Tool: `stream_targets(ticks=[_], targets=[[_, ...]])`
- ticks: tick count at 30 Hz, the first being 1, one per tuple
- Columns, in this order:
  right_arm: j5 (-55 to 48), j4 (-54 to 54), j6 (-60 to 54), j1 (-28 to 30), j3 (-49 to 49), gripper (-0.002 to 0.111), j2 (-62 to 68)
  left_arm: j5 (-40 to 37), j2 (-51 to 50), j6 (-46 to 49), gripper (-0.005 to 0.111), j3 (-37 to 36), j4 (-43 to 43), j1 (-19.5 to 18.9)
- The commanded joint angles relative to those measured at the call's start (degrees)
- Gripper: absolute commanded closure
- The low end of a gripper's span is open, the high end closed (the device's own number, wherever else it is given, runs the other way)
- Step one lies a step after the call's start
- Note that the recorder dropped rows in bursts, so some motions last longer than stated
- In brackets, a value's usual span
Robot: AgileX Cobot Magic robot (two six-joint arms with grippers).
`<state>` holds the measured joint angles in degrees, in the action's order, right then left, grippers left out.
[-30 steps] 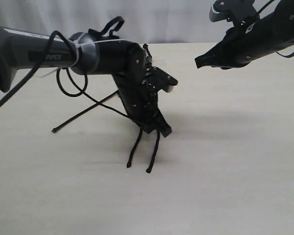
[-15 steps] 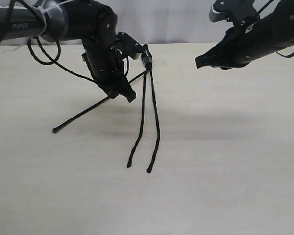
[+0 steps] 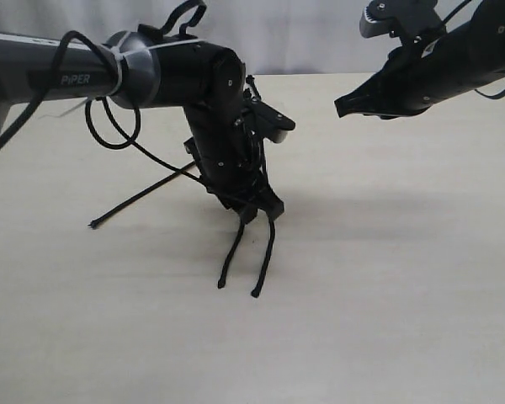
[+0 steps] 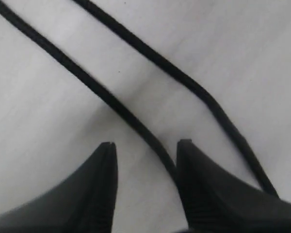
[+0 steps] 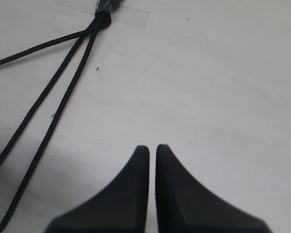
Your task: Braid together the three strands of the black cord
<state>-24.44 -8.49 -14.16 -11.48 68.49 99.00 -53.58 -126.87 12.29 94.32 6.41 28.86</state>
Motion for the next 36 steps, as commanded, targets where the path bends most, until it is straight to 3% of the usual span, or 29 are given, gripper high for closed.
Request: stream_targets(ticks=[1, 8, 19, 26, 28, 33, 36], targets=[[0.7, -0.2, -0.4, 0.0, -0.3, 0.104, 0.1, 3.6, 0.5, -3.5, 0.067, -2.2, -1.4, 0.2], [0.7, -0.2, -0.4, 0.0, -0.3, 0.104, 0.1, 11.4, 0.5, -3.5, 0.067, -8.0, -0.4, 0.2], [0.7, -0.2, -0.4, 0.0, -0.3, 0.104, 0.1, 13.2, 0.5, -6.1, 0.067, -9.0, 2.2, 2.8], [0.7, -0.2, -0.4, 0.0, -0.3, 0.104, 0.1, 11.8, 0.4, -14.5, 0.068, -9.0, -4.8, 2.8], [0.7, -0.2, -0.4, 0.0, -0.3, 0.104, 0.1, 11.5, -0.1, -16.3, 0.074, -9.0, -7.8, 2.8], [0.7, -0.2, -0.4, 0.0, -0.3, 0.104, 0.1, 10.2, -1.3, -13.4, 0.107, -9.0, -8.9, 2.8], [0.7, -0.2, -0.4, 0.0, -0.3, 0.104, 0.1, 7.3, -0.2, -7.7, 0.107, -8.1, -9.3, 2.6]])
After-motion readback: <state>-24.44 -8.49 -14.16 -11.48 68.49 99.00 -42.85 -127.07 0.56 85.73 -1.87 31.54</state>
